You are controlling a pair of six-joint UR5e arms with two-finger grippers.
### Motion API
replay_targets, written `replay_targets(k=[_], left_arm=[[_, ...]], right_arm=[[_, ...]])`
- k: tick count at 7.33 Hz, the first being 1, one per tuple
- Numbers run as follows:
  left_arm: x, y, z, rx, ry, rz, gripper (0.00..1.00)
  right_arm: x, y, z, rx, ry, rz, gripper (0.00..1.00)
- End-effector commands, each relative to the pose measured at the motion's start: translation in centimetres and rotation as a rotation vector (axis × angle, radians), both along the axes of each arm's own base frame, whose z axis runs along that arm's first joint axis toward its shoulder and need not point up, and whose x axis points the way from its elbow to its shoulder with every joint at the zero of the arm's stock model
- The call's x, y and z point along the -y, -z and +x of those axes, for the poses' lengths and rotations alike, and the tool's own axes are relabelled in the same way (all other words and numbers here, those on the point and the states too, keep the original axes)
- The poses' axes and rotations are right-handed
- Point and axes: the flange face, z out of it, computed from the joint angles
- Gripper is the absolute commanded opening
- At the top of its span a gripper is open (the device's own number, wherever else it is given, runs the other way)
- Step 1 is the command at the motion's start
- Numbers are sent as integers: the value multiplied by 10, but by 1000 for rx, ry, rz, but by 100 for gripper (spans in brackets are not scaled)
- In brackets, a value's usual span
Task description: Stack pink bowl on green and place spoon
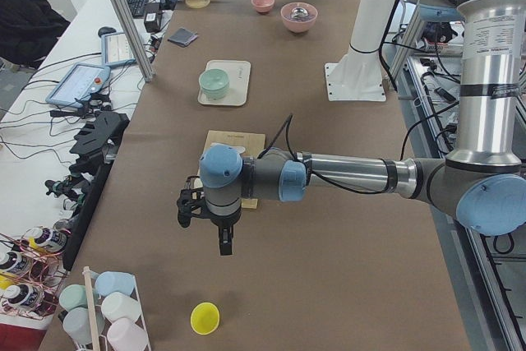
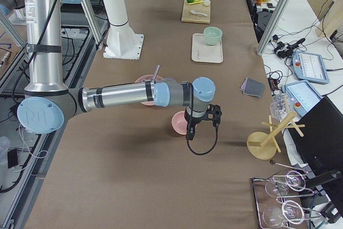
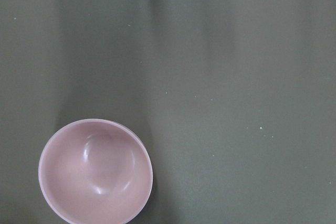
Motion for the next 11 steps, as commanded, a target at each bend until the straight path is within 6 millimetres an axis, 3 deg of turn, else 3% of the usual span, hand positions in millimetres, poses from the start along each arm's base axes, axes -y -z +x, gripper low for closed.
replay_targets(k=[1, 8, 9, 10, 11], left_arm=[[1, 1, 0, 0, 0, 2, 98], [2, 2, 1, -2, 3, 3, 98], [4, 8, 2, -10, 3, 13, 98], [12, 32, 2, -11, 2, 62, 98], [32, 59, 11, -9, -18, 122, 98]], right_arm=[[0, 0, 0, 6, 1, 0, 100], [2, 5, 0, 1, 0, 12, 100], [6, 10, -1, 2, 0, 21, 100], [17, 25, -2, 6, -2, 51, 100], [31, 32, -9, 6, 9, 100, 100]])
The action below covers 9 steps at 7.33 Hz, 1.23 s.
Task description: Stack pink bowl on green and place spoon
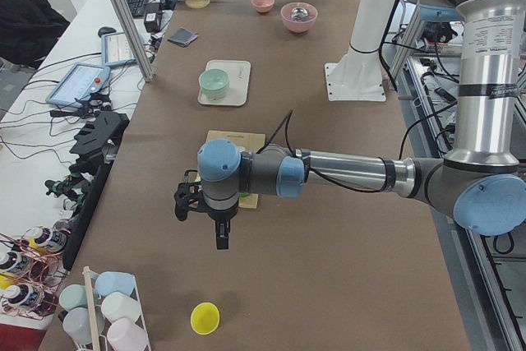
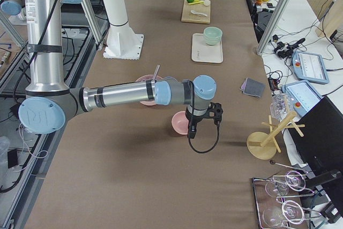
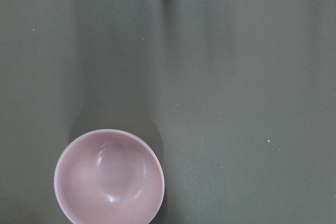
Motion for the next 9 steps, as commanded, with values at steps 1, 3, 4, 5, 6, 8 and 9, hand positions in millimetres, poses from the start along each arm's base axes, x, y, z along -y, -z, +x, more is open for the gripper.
replay_targets(k=[1, 3, 4, 5, 6, 8, 9], left_arm=[[40, 52, 41, -1, -82, 124, 98], [51, 67, 78, -31, -34, 98, 98], [53, 79, 92, -39, -48, 113, 98], [62, 103, 113, -63, -88, 180, 98], [59, 105, 148, -102, -146, 186, 98], [61, 110, 154, -124, -85, 126, 98], [63, 114, 165, -130, -91, 124, 98]], right_arm=[[50, 6, -29, 6, 32, 132, 100], [53, -33, -57, 43, 44, 193, 100], [52, -25, -68, 110, 10, 156, 100], [33, -37, -80, 135, 15, 166, 100], [7, -56, -82, 149, 12, 188, 100], [-22, -79, -108, 144, 26, 205, 100], [-32, -93, -117, 106, 32, 188, 100]])
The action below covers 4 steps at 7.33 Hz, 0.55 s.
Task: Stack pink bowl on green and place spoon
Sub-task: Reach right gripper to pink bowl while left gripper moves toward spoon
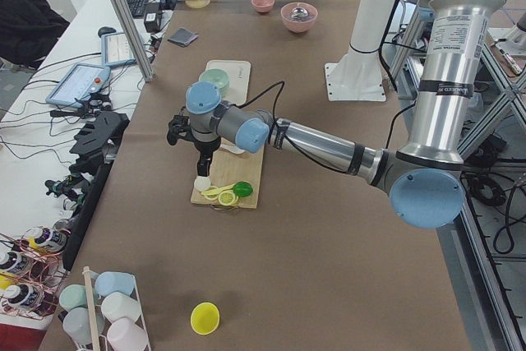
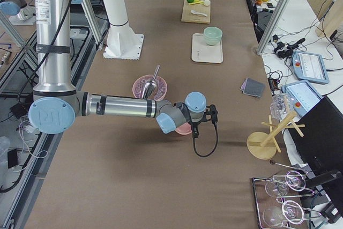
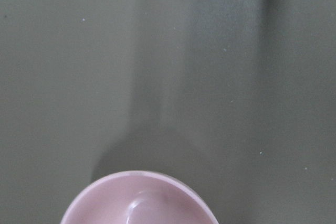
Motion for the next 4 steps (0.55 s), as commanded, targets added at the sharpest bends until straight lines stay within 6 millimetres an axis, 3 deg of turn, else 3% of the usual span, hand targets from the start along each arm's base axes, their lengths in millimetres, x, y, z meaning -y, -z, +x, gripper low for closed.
replay_targets(k=[1, 2, 3, 4], left_arm=[[7, 15, 31, -14, -27, 4, 98], [7, 16, 36, -14, -35, 4, 98], [7, 15, 36, -15, -35, 2, 98], [8, 16, 36, -16, -35, 3, 98]], right_arm=[[-17, -28, -17, -54, 12, -17, 100], [-18, -32, -17, -57, 12, -26, 100], [-19, -34, -17, -54, 11, -34, 30], [-22, -41, -16, -62, 7, -53, 0]])
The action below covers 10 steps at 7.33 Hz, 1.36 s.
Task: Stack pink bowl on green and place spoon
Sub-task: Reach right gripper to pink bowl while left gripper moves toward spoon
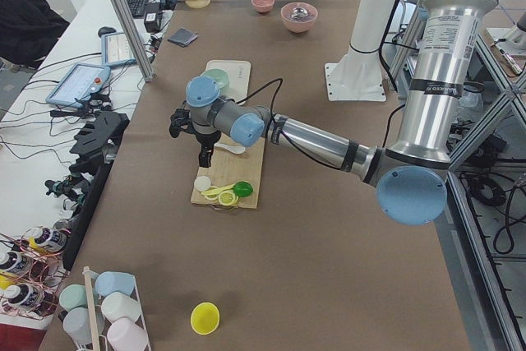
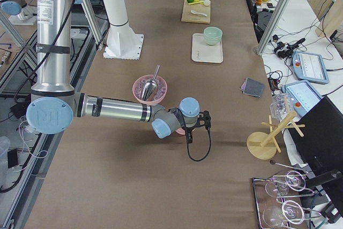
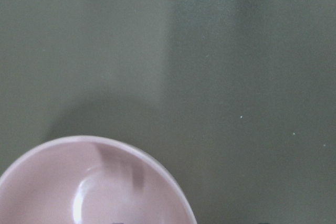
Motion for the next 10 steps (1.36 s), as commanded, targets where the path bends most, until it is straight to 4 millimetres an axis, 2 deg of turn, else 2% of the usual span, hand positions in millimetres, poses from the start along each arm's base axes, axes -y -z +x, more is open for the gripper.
replay_targets(k=[1, 2, 3, 4, 5, 6, 7, 8, 9, 10], left_arm=[[0, 3, 2, -4, -3, 5, 98], [2, 6, 2, -5, -2, 14, 98], [2, 6, 2, -6, -3, 14, 98], [3, 4, 2, -5, -3, 9, 98], [5, 8, 16, -8, -25, 24, 98], [17, 35, 59, -29, -48, 15, 98], [12, 42, 97, -29, -96, 12, 98], [7, 49, 122, -25, -128, 38, 98], [-1, 56, 161, 5, -162, 77, 98], [5, 51, 176, 29, -172, 87, 97]], right_arm=[[-3, -9, 1, -7, -5, -23, 0], [2, -1, -2, 8, -7, -21, 0], [3, 16, -4, 72, 2, -43, 0], [5, 23, 8, 107, -15, -54, 0], [15, 35, 13, 142, -24, -56, 0], [31, 57, 14, 195, -54, -93, 0], [48, 82, 13, 238, -82, -122, 0], [61, 98, 13, 250, -100, -120, 0], [78, 121, 9, 269, -112, -113, 0], [96, 150, 4, 298, -149, -146, 0]])
